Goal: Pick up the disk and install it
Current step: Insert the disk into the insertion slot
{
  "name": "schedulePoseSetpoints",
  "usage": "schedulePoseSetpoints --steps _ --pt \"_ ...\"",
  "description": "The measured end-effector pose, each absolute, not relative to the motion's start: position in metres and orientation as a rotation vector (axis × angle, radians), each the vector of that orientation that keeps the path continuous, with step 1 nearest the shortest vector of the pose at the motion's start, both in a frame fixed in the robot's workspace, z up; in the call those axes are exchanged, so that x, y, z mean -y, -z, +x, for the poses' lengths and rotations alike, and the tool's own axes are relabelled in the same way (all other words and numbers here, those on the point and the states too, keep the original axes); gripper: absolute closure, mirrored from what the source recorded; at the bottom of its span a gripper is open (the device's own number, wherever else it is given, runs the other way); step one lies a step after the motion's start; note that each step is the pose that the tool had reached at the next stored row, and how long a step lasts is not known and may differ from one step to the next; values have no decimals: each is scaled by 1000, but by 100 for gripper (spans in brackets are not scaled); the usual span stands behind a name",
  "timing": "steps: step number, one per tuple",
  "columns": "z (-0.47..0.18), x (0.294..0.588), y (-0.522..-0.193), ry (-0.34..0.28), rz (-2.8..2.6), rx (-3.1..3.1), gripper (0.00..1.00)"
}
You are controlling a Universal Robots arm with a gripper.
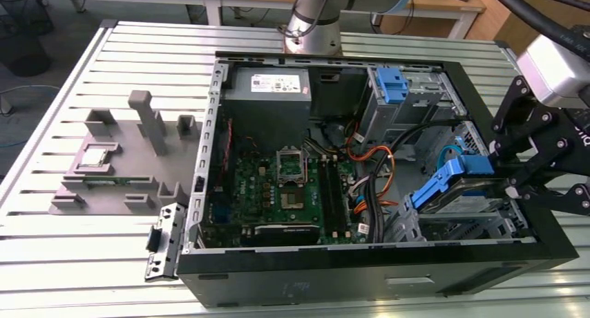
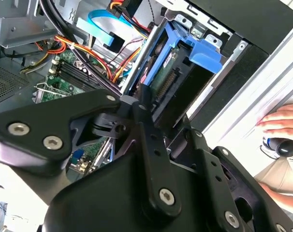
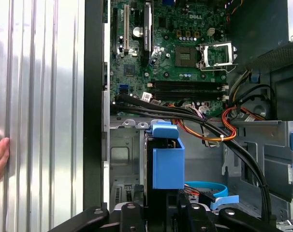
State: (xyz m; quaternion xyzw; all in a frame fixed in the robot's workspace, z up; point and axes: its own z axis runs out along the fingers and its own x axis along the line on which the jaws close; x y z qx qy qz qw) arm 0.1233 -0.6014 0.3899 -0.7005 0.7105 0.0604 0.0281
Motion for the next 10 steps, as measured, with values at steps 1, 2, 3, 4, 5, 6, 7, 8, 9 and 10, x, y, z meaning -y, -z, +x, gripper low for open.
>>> schedulePoseSetpoints --steps 1,2,3,4,5,6,7,8,9,10 --pt "123 601 -390 -186 -2162 -2193 65" --pt "123 601 -390 -186 -2162 -2193 65" --pt "123 601 -390 -186 -2162 -2193 65" --pt "123 601 -390 -186 -2162 -2193 65" --pt "123 601 -390 -186 -2162 -2193 65" --pt "123 601 -390 -186 -2162 -2193 65" --pt "123 601 -391 -187 -2162 -2193 65" --pt "123 602 -393 -188 -2161 -2192 65" --pt "123 601 -396 -187 -2162 -2193 65" --pt "123 601 -399 -186 -2162 -2193 65"
